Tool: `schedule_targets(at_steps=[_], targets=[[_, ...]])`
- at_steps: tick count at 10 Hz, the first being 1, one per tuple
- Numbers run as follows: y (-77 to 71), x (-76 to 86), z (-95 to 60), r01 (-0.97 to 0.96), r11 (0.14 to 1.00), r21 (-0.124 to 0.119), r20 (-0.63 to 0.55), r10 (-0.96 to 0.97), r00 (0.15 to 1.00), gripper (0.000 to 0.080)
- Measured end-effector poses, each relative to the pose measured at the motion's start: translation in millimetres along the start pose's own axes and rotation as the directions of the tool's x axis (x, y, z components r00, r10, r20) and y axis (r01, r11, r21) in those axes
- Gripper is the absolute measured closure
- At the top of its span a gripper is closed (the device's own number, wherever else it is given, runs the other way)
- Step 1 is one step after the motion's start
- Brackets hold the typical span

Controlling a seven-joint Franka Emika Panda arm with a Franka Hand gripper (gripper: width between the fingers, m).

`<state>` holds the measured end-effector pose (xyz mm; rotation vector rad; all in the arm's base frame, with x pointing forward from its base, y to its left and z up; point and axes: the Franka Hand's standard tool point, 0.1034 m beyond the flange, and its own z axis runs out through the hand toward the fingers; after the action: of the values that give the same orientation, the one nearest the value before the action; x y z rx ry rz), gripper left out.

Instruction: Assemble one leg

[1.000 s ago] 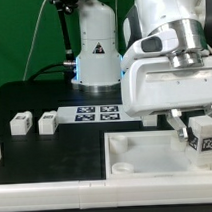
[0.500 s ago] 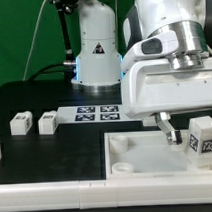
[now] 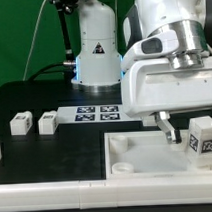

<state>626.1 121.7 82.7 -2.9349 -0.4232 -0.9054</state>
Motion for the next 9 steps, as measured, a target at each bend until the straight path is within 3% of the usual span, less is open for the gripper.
schedule_targets(at_steps=[1, 5, 9], targets=[[1.7, 6.2, -6.0, -0.001, 1.0, 0.001, 0.007, 0.001, 1.0, 0.015], [0.2, 0.5, -2.2, -0.001, 1.0, 0.01, 0.054, 0.0, 0.999, 0.015], [-2.6, -7.6, 4.7, -0.016, 0.997, 0.073, 0.373, -0.013, 0.928, 0.015]])
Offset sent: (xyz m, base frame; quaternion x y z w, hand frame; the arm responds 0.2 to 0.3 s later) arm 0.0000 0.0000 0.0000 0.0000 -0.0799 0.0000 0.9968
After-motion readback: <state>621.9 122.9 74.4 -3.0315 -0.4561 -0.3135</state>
